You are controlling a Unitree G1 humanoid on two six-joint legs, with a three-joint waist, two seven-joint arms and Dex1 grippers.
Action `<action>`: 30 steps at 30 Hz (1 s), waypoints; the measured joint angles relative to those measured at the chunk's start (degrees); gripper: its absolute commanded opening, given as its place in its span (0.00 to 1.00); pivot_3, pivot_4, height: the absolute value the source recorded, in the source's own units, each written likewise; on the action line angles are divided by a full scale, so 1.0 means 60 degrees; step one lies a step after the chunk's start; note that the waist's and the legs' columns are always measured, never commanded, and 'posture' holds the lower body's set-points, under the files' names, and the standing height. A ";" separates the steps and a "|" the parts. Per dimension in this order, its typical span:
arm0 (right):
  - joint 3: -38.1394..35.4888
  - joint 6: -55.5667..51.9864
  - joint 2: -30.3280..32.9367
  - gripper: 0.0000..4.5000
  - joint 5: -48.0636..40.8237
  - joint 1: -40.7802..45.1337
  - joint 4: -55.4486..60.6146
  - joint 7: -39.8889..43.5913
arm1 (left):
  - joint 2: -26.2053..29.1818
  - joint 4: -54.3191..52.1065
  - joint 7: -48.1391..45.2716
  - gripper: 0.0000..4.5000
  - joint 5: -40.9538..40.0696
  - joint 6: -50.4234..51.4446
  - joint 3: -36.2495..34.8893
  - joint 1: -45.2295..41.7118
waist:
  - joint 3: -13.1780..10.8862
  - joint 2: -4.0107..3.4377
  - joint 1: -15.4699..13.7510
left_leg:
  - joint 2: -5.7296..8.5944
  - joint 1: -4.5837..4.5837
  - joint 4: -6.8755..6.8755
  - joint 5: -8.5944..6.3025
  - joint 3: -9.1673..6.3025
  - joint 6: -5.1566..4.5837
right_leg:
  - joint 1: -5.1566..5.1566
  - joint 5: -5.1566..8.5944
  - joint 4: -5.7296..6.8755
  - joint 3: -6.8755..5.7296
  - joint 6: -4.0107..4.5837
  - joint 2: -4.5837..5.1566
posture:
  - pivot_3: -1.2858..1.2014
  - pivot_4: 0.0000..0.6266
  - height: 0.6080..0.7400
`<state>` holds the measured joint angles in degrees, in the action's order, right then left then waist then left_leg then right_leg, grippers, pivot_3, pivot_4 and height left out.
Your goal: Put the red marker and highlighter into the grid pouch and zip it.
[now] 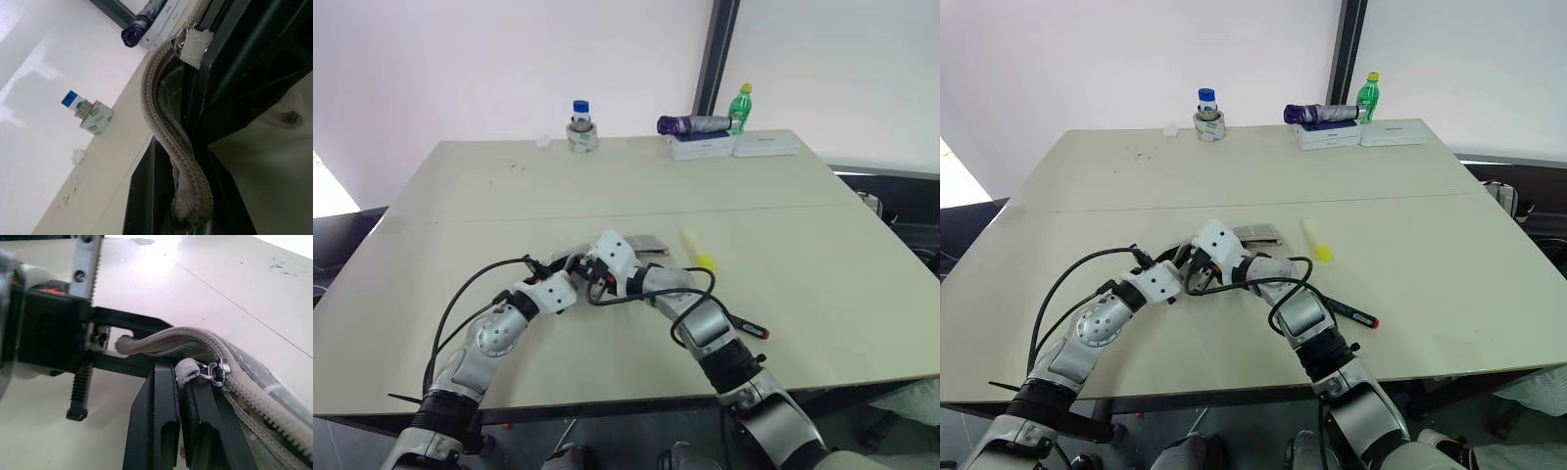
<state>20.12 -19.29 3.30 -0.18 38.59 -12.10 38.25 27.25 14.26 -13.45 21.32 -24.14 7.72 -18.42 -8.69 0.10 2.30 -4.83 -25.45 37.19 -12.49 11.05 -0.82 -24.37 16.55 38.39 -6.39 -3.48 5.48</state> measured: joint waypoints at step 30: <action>-0.2718 -0.0960 0.3372 0.79 -0.1660 -0.2603 0.3492 0.1103 | 0.0536 -0.0199 0.0601 0.00 -0.0060 -0.0228 -0.0218 0.0225 | -0.0005 0.0008 -0.0202 | 0.0000 0.0002 0.0001 -0.0033 -0.0001 -0.0054 | 0.0004 0.0000 -0.0011 -0.0001 0.0000 0.0012 | 0.52 0.24 1.00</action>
<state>3.81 -25.05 23.53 -10.14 22.97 8.85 44.87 30.47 13.07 -9.85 20.97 -25.50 6.42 -17.07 -8.72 0.15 1.09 -4.83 -25.44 37.19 -12.69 11.04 -1.15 -24.35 16.55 38.32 -6.40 -3.48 5.56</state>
